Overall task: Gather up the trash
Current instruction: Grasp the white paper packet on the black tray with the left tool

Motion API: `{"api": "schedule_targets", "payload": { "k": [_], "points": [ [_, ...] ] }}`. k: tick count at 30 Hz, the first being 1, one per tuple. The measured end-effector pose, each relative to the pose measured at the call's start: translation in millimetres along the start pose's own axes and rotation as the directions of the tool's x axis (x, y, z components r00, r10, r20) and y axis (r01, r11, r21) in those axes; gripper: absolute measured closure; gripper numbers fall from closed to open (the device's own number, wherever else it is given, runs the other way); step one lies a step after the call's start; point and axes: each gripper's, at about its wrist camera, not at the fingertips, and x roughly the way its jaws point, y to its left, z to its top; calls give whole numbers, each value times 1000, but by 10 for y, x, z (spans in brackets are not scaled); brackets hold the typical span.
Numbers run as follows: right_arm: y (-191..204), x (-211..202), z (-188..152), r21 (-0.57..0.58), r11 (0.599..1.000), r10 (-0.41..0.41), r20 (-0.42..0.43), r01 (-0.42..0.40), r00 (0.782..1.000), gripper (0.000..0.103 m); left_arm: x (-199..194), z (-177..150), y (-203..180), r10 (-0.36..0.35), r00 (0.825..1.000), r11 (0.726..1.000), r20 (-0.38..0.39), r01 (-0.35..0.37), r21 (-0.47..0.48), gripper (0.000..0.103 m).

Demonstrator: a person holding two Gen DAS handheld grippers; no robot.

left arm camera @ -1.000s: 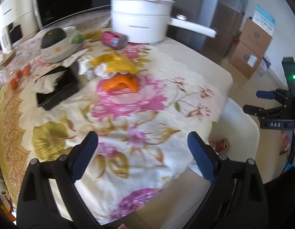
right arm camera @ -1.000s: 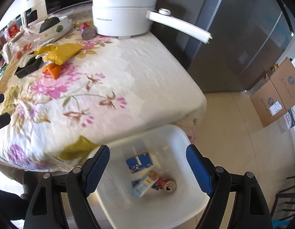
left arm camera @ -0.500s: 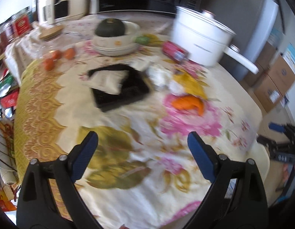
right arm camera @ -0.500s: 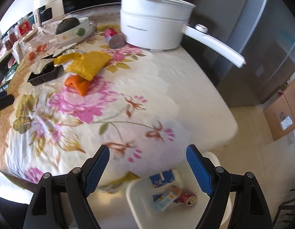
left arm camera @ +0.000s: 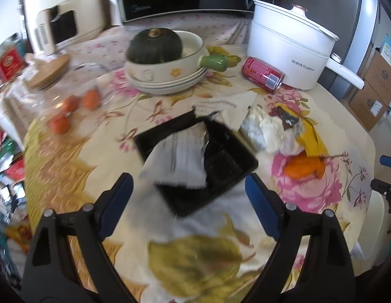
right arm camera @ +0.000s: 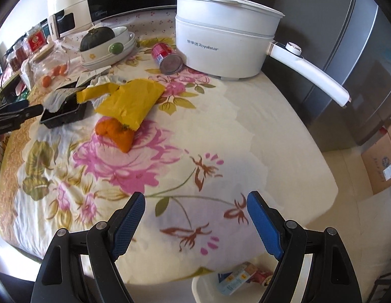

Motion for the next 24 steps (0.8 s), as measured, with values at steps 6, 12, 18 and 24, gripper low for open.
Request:
{"api": "schedule_targets", "payload": {
  "k": [6,12,18,24],
  "points": [
    [-135,113,47,55,998,24,-18,-23,1000,19,327,226,-105,29,996,997,-85,-23,72,17],
    [-114,112,41,29,999,24,-8,-24,1000,19,575,306,-43,55,987,997,-150,-47,55,30],
    [-82,141,37,15,1000,11,-18,-11,1000,19,639,286,-21,59,982,998,-179,-52,46,45],
    [-50,150,26,8,1000,0,-21,1,1000,19,470,252,108,21,990,998,-139,-30,-58,46]
  ]
}}
